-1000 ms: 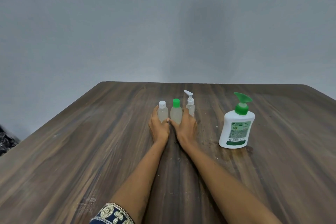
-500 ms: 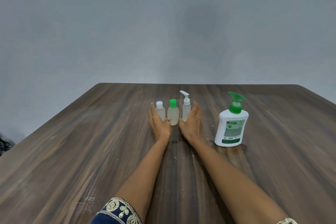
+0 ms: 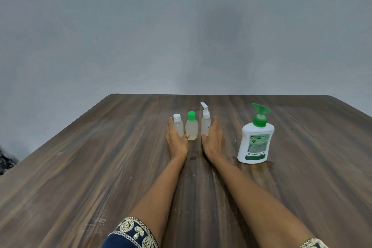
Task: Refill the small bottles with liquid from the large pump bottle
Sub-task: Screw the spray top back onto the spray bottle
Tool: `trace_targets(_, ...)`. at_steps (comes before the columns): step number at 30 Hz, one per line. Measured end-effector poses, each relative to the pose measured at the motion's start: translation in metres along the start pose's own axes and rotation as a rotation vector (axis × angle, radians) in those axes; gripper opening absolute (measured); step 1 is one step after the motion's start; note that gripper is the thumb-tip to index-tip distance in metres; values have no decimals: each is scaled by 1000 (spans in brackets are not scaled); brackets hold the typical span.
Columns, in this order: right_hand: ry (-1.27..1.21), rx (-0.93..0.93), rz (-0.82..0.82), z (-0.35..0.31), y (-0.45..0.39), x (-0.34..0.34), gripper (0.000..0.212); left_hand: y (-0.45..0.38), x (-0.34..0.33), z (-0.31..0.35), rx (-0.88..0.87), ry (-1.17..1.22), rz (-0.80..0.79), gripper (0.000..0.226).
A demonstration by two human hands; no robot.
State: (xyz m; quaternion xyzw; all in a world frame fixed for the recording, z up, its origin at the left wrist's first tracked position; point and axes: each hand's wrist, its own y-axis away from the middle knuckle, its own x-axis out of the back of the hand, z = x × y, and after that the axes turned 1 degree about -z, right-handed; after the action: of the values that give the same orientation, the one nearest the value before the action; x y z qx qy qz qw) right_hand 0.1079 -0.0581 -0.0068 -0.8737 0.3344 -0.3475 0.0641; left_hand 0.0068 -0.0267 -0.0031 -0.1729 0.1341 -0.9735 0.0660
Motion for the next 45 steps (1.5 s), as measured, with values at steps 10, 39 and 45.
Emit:
trace_targets(10,-28,69,281,-35,39,21,51,38,-6,30,-115,-57,271,85)
trace_targets(39,38,-225,324,41,32,95,108,60,1,34,-257,-115,116,55)
trace_targets(45,47,-236,335,49,12,93,107,50,-3,29,-253,-133,102,56)
